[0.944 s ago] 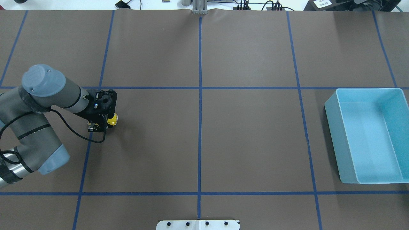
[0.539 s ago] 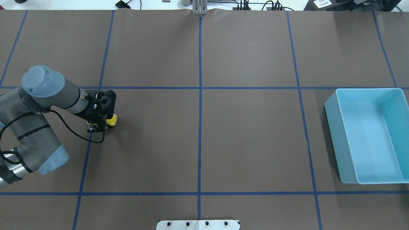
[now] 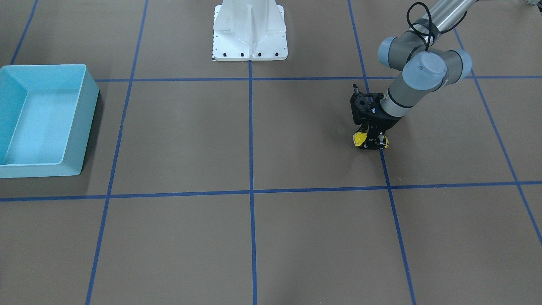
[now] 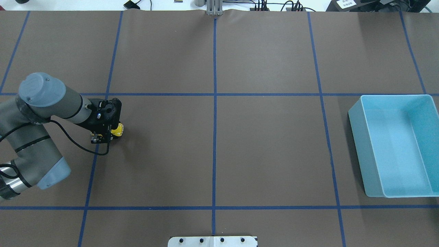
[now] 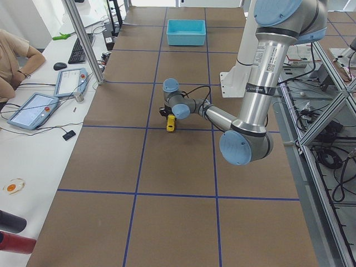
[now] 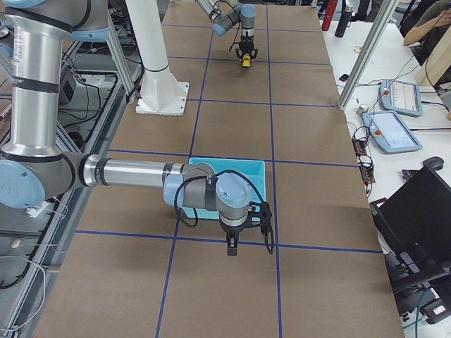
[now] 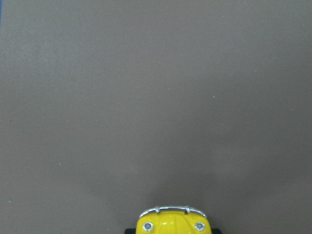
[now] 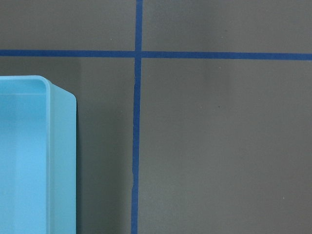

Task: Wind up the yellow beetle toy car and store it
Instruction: 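Press the car down with the left gripper and drag it backward to wind it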

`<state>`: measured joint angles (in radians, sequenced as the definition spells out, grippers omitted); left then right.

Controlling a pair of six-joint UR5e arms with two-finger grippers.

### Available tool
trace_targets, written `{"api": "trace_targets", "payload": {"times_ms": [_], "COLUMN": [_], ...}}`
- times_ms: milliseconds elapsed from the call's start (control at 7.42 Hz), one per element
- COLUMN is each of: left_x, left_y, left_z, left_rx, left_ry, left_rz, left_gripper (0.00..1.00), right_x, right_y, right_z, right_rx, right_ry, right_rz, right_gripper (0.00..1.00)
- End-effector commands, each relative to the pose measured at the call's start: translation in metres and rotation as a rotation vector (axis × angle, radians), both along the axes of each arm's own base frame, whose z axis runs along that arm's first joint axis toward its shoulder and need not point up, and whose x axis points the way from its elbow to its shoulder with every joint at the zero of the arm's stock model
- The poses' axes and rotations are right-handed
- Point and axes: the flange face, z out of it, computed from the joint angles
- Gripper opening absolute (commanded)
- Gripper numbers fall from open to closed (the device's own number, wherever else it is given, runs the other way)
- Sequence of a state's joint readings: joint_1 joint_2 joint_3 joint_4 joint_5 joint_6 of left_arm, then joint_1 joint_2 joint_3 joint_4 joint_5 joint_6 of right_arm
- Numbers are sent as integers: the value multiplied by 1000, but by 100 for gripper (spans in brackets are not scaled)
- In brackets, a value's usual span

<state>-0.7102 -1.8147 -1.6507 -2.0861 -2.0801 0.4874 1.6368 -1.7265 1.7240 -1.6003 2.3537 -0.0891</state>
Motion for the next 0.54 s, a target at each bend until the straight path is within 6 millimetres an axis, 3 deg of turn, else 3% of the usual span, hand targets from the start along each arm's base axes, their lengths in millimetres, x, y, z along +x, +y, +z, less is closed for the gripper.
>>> {"api": "trace_targets", "payload": {"times_ms": [0, 404], "left_x": [-3, -9], "left_y": [2, 7], "left_z": [4, 13], "left_rx": [1, 9], "left_ry": [1, 8], "left_rz": [0, 0], "left_gripper": [50, 50], "right_x": [0, 0], "right_y": [-2, -2], "right_z": [-4, -6], "right_rx": [7, 6], "right_ry": [1, 1], "right_rz": [0, 4], "right_gripper": [100, 100]}}
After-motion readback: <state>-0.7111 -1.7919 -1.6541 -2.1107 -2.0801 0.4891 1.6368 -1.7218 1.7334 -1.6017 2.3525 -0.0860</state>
